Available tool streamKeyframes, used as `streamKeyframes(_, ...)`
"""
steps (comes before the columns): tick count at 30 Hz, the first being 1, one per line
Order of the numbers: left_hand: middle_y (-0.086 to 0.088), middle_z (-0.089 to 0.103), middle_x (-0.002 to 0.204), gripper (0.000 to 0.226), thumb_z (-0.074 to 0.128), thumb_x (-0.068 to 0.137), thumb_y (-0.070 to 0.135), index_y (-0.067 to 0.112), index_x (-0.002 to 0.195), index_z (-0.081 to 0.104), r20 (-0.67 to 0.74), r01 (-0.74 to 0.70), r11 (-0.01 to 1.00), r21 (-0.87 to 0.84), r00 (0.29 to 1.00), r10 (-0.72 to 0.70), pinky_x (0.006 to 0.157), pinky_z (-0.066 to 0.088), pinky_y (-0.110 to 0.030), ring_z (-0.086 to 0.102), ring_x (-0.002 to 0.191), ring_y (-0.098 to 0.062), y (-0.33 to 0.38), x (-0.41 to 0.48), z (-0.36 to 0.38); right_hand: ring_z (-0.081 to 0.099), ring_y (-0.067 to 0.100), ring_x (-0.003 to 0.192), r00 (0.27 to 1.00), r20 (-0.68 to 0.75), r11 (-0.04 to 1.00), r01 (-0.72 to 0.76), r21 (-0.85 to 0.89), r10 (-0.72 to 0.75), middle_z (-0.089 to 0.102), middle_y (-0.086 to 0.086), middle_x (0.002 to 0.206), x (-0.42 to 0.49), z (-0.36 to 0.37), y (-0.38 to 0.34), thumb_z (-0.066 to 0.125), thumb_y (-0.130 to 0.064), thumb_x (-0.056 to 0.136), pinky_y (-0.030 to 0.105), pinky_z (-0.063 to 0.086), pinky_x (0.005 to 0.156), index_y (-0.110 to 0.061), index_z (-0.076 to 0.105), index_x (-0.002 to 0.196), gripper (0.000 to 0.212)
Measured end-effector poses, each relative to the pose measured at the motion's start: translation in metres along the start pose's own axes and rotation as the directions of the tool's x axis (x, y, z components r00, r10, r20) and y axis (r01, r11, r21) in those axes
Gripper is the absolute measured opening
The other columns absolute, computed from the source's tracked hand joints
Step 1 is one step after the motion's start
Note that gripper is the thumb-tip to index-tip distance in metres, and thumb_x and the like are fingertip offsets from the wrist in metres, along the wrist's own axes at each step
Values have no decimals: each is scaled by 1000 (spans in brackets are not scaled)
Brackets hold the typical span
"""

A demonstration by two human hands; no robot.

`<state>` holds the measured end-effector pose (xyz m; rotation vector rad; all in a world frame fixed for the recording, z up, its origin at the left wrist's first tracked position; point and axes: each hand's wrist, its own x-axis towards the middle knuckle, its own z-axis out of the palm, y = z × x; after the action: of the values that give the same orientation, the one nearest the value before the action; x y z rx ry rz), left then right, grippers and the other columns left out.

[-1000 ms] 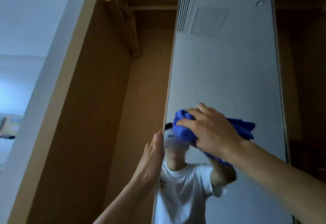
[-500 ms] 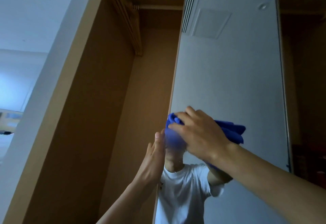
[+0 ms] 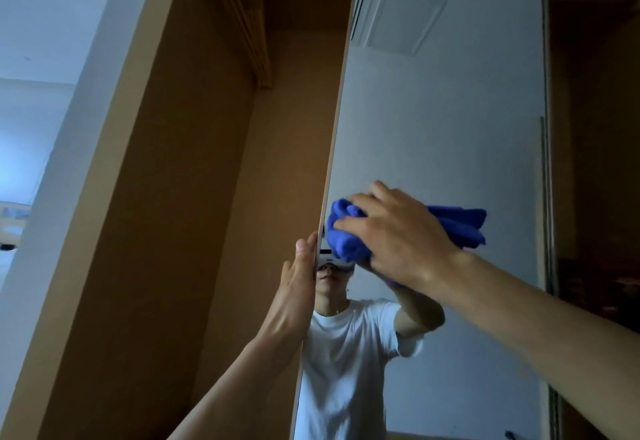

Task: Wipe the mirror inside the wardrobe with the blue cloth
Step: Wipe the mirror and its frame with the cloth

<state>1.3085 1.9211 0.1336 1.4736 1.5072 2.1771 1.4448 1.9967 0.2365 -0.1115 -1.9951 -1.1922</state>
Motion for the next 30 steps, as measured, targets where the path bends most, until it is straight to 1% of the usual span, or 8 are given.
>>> streamKeyframes(5,-4,39,156,43,12,92,81,71,123,41,-27,11,1000,-29,1000,-12,119,31,-59,37,145,-25,5,-3,5,51,25,110,980,100,976,158,149,-174,62,4,123,-44,12,-40,65,-17,84,41,48,92,-26,66,122,39)
streamKeyframes(9,-7,37,160,48,14,86,83,73,124,42,-66,28,999,27,997,-27,120,24,-63,27,152,-30,6,-3,5,45,22,109,997,38,993,-69,100,66,58,-1,127,-23,-2,9,63,-20,83,38,41,89,-30,62,125,42)
streamKeyframes(13,-29,36,152,80,18,94,82,27,142,48,-55,50,999,18,997,-49,117,12,-74,14,148,-52,2,-2,8,48,24,105,994,25,992,-105,75,103,59,1,131,-33,3,8,67,-13,80,39,43,86,-28,64,124,46)
streamKeyframes(16,-16,57,140,48,14,100,73,70,111,60,-68,66,996,64,996,-61,115,27,-71,34,143,-48,8,-4,10,54,24,102,995,43,991,80,108,-85,63,1,126,-68,18,-25,70,-13,76,39,50,85,-28,69,119,45)
streamKeyframes(18,2,61,130,48,13,102,69,77,90,58,-73,68,993,100,996,-61,116,31,-62,41,141,-33,10,-5,9,55,24,104,983,90,979,149,137,-162,62,1,126,-75,21,-27,71,-13,77,39,49,89,-29,67,122,48)
streamKeyframes(21,0,51,149,48,17,96,75,64,127,52,-87,35,996,80,996,-28,119,30,-56,44,140,-23,10,-8,7,51,25,105,999,40,989,-9,145,3,61,2,125,-54,11,7,63,-13,81,38,44,86,-27,64,126,46)
streamKeyframes(24,2,48,152,48,17,96,72,62,132,46,-94,-6,997,79,995,13,119,33,-54,46,139,-21,7,-10,7,44,23,102,986,-8,980,-164,109,166,58,-3,124,-39,3,40,59,-11,82,33,35,79,-31,61,125,47)
streamKeyframes(30,-10,47,155,89,22,82,92,40,151,42,-85,35,994,105,996,-26,122,23,-62,32,150,-35,-10,-6,9,49,26,108,999,49,975,2,224,-14,59,3,129,-83,18,4,64,-5,78,43,48,89,-24,64,128,53)
